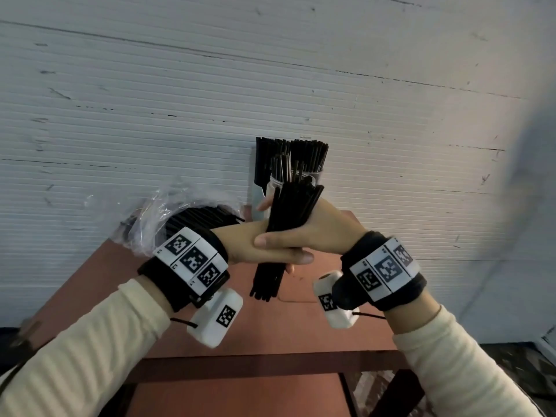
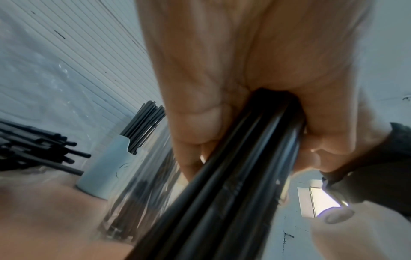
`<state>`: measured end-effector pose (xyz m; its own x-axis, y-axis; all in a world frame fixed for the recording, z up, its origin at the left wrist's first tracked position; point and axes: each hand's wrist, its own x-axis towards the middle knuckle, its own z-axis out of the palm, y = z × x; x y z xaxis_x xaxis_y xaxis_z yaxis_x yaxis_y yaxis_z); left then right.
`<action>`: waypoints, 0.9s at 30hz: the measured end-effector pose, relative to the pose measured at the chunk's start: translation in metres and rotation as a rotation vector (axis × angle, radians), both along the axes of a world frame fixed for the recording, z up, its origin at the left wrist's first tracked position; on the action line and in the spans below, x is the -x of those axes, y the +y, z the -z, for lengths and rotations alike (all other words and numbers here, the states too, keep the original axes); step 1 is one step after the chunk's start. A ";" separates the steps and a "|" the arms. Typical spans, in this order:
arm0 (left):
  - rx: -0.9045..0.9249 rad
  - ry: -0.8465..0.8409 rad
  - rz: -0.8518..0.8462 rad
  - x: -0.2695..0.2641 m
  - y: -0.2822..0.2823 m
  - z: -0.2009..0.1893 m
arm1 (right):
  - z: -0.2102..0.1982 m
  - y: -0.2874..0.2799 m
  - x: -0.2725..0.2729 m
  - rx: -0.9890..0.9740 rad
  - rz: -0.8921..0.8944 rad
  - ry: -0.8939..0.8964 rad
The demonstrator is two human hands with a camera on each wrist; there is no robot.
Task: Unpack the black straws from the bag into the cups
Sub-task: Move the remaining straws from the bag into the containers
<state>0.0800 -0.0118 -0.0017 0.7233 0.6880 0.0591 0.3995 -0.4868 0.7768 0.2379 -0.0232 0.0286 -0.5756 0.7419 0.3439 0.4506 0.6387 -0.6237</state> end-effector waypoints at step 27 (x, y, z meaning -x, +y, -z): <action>-0.106 -0.338 -0.603 -0.022 0.093 0.023 | -0.091 0.116 -0.034 -0.098 0.472 0.693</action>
